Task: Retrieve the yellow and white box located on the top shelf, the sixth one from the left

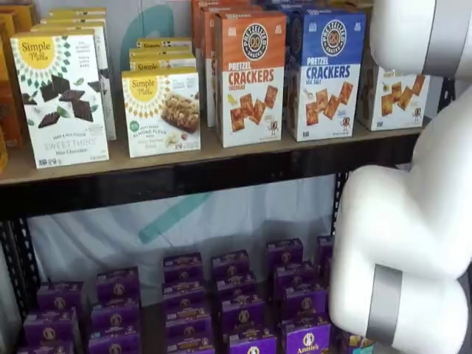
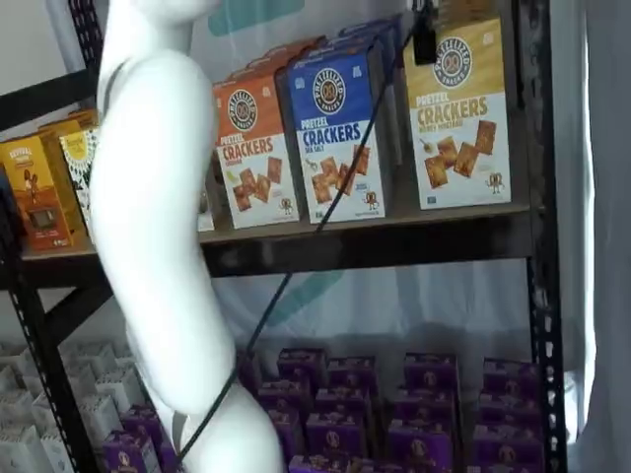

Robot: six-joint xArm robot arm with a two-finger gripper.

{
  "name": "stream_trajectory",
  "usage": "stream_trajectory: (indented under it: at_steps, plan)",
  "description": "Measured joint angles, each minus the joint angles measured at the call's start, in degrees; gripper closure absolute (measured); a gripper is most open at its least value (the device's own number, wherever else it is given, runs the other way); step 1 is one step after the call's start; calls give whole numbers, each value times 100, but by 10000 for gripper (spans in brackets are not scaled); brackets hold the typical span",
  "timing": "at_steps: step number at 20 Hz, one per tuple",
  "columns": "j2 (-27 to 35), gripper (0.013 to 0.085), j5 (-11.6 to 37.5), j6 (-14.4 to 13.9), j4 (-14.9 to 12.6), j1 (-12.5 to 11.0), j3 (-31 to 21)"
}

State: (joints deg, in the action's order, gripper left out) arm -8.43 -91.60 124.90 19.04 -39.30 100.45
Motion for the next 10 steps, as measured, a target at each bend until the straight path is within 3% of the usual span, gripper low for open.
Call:
stream_trajectory:
  at_steps: [4, 10]
  plan:
    - [184, 130, -37, -17, -159, 65, 130]
    - [581, 130, -554, -106, -619, 205, 654]
